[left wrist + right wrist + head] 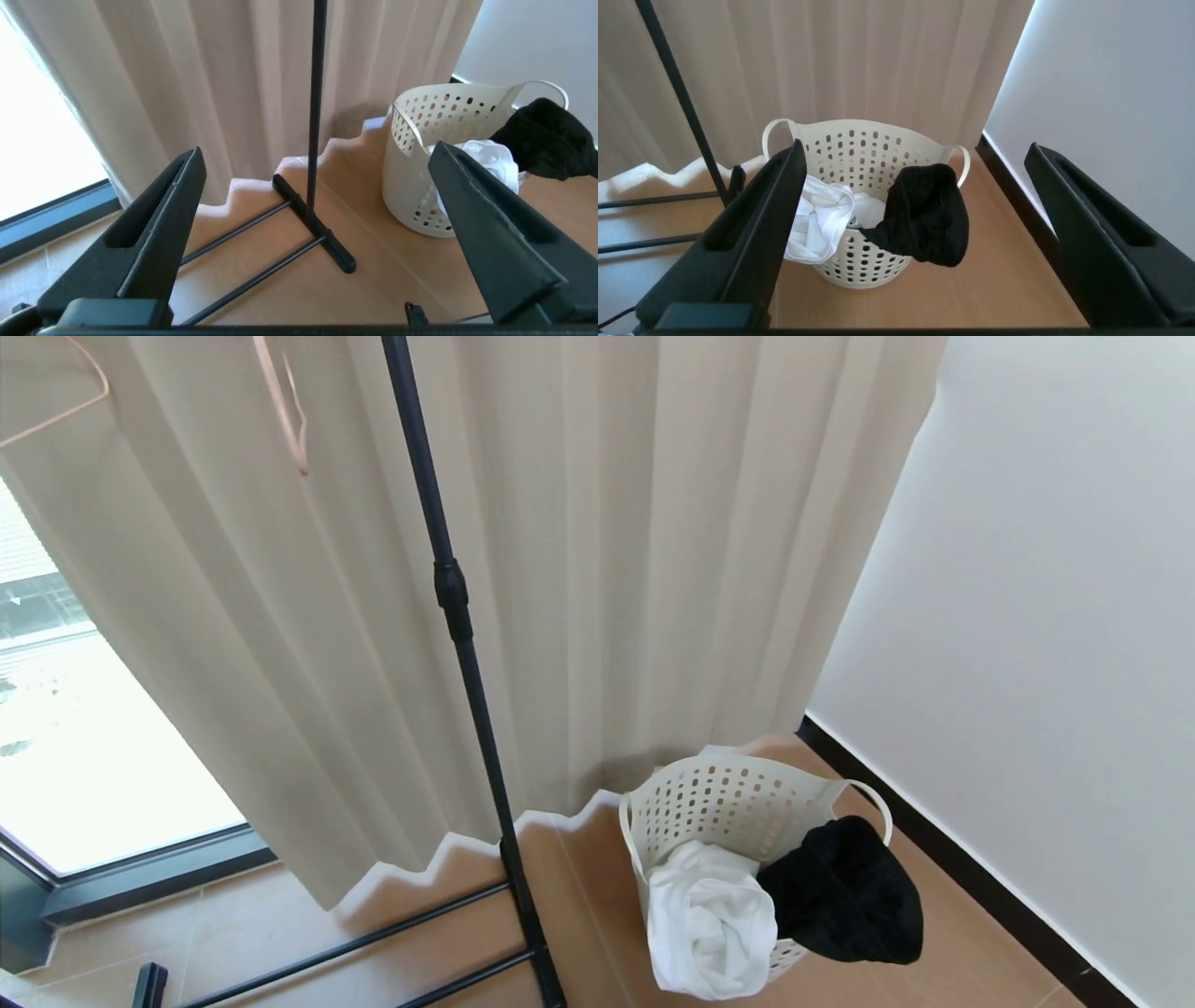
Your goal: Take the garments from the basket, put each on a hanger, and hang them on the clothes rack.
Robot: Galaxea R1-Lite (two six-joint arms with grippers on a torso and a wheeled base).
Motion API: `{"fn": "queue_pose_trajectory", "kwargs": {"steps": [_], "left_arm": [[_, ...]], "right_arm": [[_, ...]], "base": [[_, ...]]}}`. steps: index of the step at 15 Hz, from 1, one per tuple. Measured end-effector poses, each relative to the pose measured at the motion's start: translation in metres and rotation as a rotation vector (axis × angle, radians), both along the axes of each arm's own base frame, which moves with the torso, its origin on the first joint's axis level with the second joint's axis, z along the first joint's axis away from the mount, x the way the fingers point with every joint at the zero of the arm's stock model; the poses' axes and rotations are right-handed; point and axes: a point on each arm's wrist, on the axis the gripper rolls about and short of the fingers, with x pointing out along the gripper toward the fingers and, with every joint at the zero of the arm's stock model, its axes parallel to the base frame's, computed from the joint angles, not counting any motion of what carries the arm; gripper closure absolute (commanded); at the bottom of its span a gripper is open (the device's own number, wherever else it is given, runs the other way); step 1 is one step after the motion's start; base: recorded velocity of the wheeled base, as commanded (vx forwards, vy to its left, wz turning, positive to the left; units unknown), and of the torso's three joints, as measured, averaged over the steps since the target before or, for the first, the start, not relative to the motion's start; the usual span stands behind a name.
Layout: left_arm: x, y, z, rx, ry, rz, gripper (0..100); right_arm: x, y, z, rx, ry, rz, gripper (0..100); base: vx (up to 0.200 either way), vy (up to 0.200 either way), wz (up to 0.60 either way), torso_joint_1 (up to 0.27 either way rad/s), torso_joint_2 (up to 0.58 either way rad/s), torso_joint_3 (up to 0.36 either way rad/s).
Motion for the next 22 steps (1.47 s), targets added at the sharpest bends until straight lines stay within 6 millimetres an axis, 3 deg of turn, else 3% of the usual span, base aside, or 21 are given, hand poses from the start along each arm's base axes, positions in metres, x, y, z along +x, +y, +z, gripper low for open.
{"fn": "queue_pose_trajectory", "kwargs": {"steps": [22], "left_arm": [[-0.0004, 0.0, 0.0012, -0.004, -0.004, 0.0, 0]], "right_arm": [[0.0, -0.0002, 0.0009, -0.011, -0.011, -0.01, 0]], "base": [[0.0, 0.0, 0.0, 0.001, 0.0, -0.195]]}}
